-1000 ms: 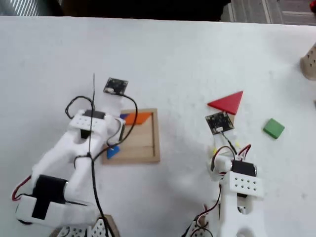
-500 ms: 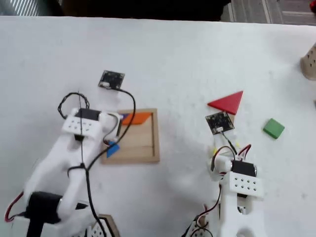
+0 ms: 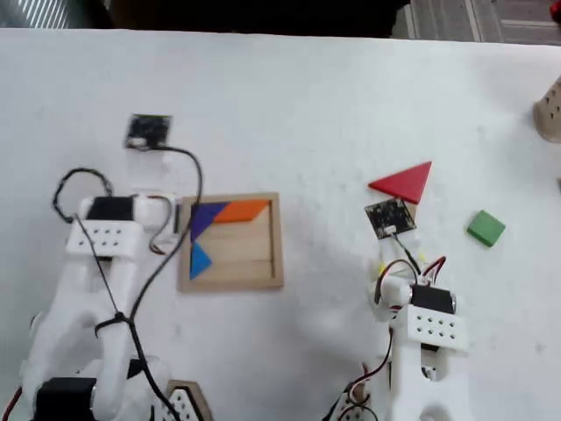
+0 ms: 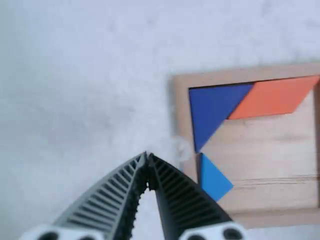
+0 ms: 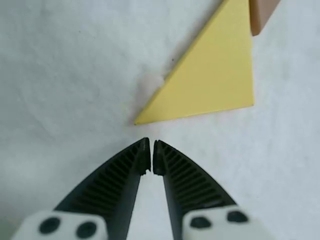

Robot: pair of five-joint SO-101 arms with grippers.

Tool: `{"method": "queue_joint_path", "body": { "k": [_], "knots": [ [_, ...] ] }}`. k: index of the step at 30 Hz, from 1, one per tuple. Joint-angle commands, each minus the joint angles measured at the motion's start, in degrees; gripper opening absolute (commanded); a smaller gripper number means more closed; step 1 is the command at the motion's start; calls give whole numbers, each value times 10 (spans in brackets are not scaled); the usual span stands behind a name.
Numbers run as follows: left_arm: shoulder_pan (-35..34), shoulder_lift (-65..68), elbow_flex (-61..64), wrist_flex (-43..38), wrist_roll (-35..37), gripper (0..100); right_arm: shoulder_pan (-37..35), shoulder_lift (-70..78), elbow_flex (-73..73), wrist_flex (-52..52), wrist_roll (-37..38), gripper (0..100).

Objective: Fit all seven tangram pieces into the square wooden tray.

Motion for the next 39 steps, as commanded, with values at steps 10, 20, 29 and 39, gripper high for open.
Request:
{"method": "queue_joint_path", "body": {
  "k": [10,20,29,39],
  "knots": [
    [-194,-23,-22,1,-55,199,-5,-9,-3,-1,7,21],
    [-288,-13,-43,14,-149,306,-5,-9,-3,-2,7,21],
    [-315,27,-61,40,-194,296,-5,-8,-3,-5,7,21],
    [-203,5,-10,69,-178,294,-4,-8,-3,-4,7,21]
  ]
}}
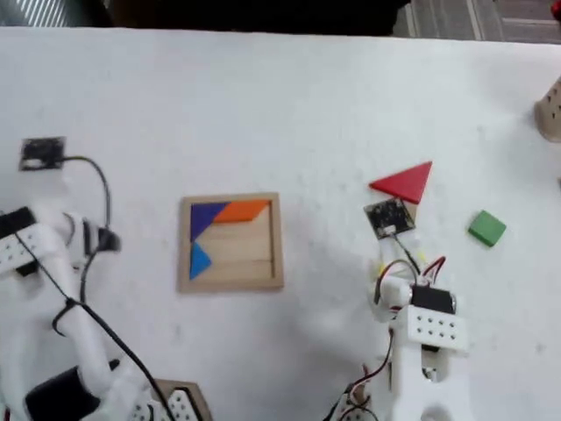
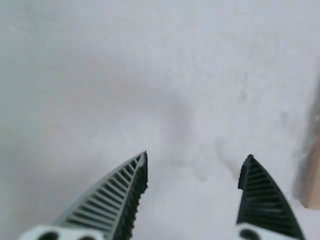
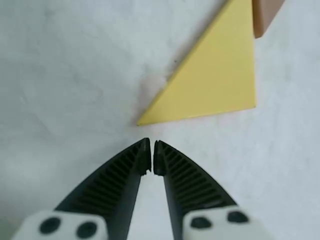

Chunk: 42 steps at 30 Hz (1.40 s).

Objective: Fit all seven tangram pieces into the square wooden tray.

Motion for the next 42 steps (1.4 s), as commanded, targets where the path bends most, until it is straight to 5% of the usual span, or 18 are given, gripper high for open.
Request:
{"method": "queue_joint_path", "body": {
  "k": [1,10,16,26,34,42],
  "knots": [
    [112,-33,11,21,39,294,0,-8,-3,-4,7,21],
    [392,-111,13,3,219,285,1,-8,-3,-4,7,20],
    [493,-29,11,-61,229,107,0,-8,-3,-4,7,21],
    [525,130,10,-156,233,120,-2,-8,-3,-5,8,21],
    [486,168,4,-133,232,20,-2,-8,-3,-5,28,21],
    [416,170,9,-89,229,23,-2,-8,-3,-5,29,21]
  ]
}}
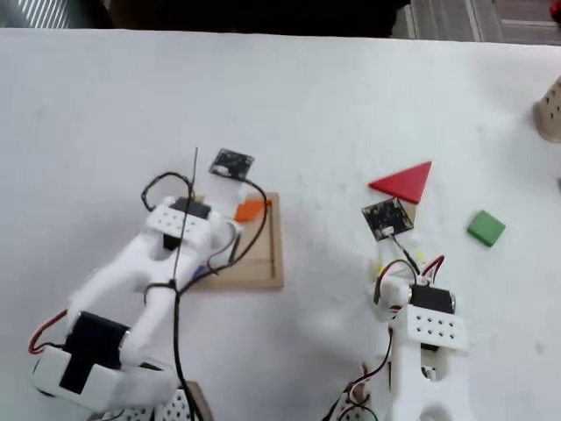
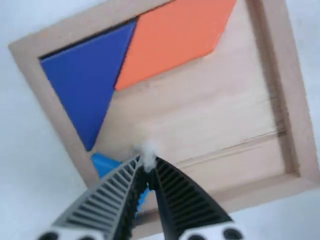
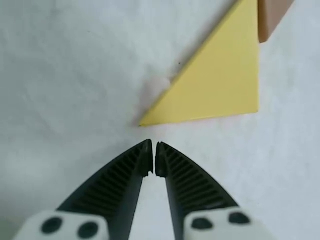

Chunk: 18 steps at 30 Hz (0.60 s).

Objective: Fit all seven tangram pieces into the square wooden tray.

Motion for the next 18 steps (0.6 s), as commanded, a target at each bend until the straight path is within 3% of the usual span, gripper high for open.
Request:
{"method": "queue_joint_path", "body": {
  "k": [1,7,18],
  "knots": [
    [-56,-1,-10,23,2,23,-3,-8,-3,-5,8,21],
    [-88,-6,-12,28,-44,23,-4,-8,-3,-5,6,21],
    [-20,-7,-84,92,-55,23,-15,-8,-2,-5,5,21]
  ]
}}
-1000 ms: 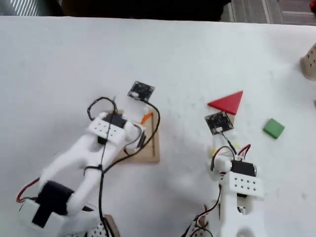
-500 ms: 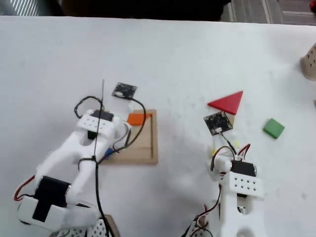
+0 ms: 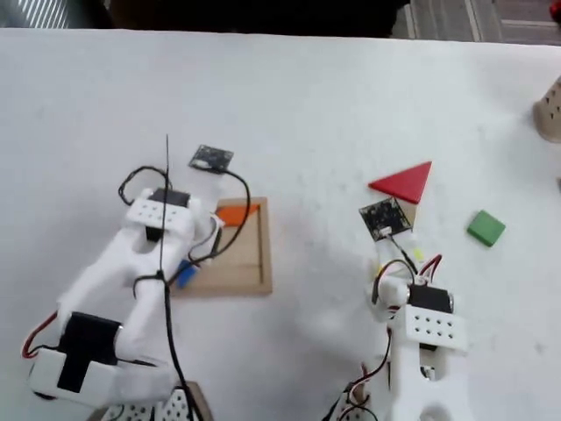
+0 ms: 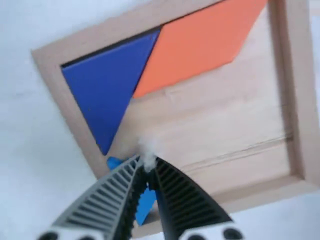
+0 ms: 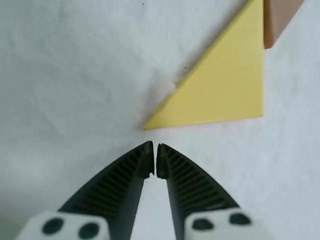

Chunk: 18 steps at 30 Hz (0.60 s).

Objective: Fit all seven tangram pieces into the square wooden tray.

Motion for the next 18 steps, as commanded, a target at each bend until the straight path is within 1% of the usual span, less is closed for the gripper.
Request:
{"method": "queue_joint_path", "body": {
  "k": [1,9,14,16,18],
  "knots": [
    [38,-7,-61,36,-6,23,-7,-8,-2,-5,5,21],
    [61,-7,-116,70,-6,23,-7,-7,-2,-6,4,21],
    [58,-14,-142,119,-6,22,-5,-7,-2,-6,4,21],
    [61,-50,-135,135,-9,22,-4,-7,-1,-12,4,19],
    [58,-113,-113,142,-11,22,-4,-12,4,-13,4,20]
  ]
}}
